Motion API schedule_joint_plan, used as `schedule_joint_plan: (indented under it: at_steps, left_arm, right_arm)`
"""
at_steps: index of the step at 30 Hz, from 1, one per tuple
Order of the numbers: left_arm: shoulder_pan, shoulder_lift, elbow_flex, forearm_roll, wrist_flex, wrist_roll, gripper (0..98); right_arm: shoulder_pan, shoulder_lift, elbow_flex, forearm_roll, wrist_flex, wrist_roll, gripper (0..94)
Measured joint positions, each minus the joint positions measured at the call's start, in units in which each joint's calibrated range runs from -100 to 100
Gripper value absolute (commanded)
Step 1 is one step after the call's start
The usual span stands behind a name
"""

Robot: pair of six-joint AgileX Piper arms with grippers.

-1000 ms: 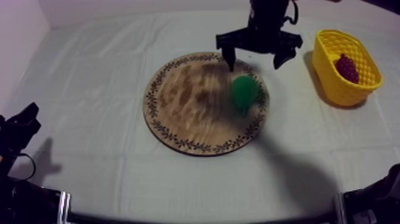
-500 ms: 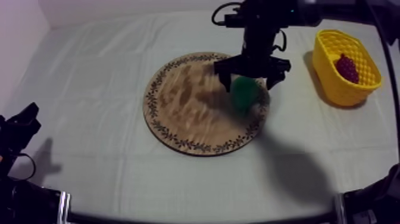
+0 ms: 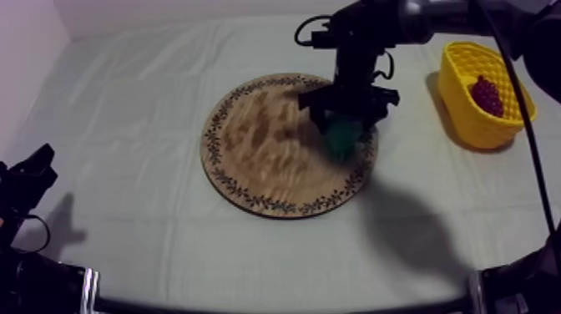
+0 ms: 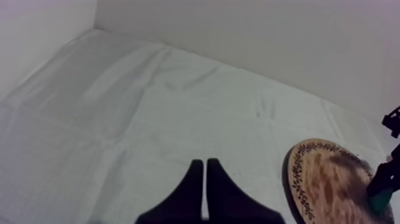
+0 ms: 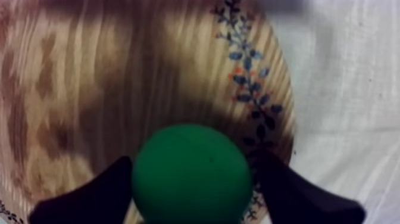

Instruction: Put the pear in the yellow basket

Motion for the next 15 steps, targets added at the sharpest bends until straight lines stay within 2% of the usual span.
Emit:
schedule_joint_plan:
  at_steps: [3, 9, 15]
  left_arm:
    - [0.0, 0.0, 0.0, 0.00, 0.0, 0.0, 0.1]
    - [0.0, 0.0, 0.0, 0.00, 0.0, 0.0, 0.1]
    - [0.0, 0.0, 0.0, 0.00, 0.0, 0.0, 0.1]
  right_arm:
    - [0.1, -0.2, 0.0, -0.1, 0.0, 0.6, 35.7]
    - [0.8, -4.5, 2.1, 0.4, 0.5, 2.0, 35.0]
    - [3.1, -13.2, 1.6, 1.9, 4.9, 5.2, 35.3]
